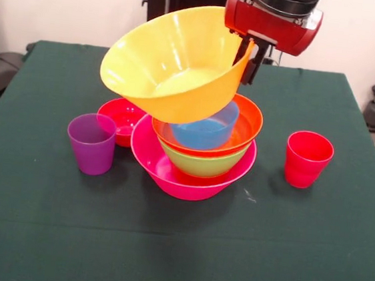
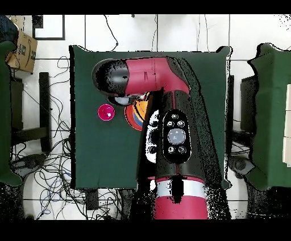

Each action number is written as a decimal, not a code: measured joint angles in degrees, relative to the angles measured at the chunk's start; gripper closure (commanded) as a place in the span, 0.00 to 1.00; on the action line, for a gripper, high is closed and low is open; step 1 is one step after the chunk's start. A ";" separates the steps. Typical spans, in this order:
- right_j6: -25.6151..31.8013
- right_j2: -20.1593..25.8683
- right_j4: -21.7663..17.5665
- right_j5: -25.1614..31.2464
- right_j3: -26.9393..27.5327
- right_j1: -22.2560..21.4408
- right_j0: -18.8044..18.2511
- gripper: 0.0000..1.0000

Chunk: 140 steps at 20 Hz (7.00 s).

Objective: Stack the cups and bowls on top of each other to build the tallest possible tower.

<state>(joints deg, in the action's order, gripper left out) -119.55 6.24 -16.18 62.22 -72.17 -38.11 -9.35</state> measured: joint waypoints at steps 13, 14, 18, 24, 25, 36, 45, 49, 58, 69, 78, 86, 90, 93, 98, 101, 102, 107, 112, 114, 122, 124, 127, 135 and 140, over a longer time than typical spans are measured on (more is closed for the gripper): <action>0.00 -1.95 0.20 -0.74 0.00 0.91 0.31 1.00; 0.00 -2.11 0.20 -0.96 0.00 1.01 0.32 1.00; 0.00 -2.63 0.20 -1.83 0.00 1.44 0.47 1.00; 0.00 -3.27 0.34 -2.69 0.01 1.93 1.21 1.00; 0.00 -3.36 0.41 -2.70 0.01 2.03 1.41 1.00; 0.00 -5.04 1.40 -3.55 0.00 3.27 3.75 1.00; 0.00 -6.49 2.34 -6.95 0.00 3.83 3.88 1.00; 0.00 -7.26 2.83 -7.80 0.00 3.87 4.21 1.00; 0.00 -9.21 4.61 -7.80 0.00 3.83 5.73 1.00; 0.00 -11.08 6.90 -7.80 -0.64 2.89 7.71 1.00; -0.01 -13.32 7.78 -8.66 -2.46 2.27 9.66 1.00; -0.01 -14.69 8.64 -10.78 -3.25 1.95 10.84 1.00; -0.01 -15.44 9.45 -11.51 -3.60 1.94 11.40 1.00; -0.01 -16.18 9.96 -12.22 -4.10 1.94 11.94 1.00; -0.01 -17.18 10.25 -13.57 -5.17 1.95 12.95 1.00; -0.01 -17.57 10.32 -14.74 -5.87 1.95 13.43 1.00; -0.01 -17.65 10.35 -15.03 -6.02 1.95 13.52 1.00; -0.01 -18.30 10.53 -16.88 -7.09 1.95 14.14 1.00; -0.01 -19.05 10.90 -17.71 -7.94 1.94 14.28 1.00; -0.01 -19.38 11.10 -17.88 -8.26 1.94 14.27 1.00; -0.01 -20.15 12.06 -18.82 -9.44 2.18 14.29 1.00; -0.02 -20.50 12.34 -20.06 -9.57 2.87 14.41 1.00; -0.02 -20.80 12.56 -21.00 -9.60 3.60 14.63 1.00; -1.57 -21.80 13.68 -23.48 -9.84 6.67 16.56 1.00; -2.61 -22.34 14.42 -24.78 -10.06 7.51 17.59 1.00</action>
<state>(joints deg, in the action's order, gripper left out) -122.16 -16.09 -1.76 37.44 -82.23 -30.59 8.24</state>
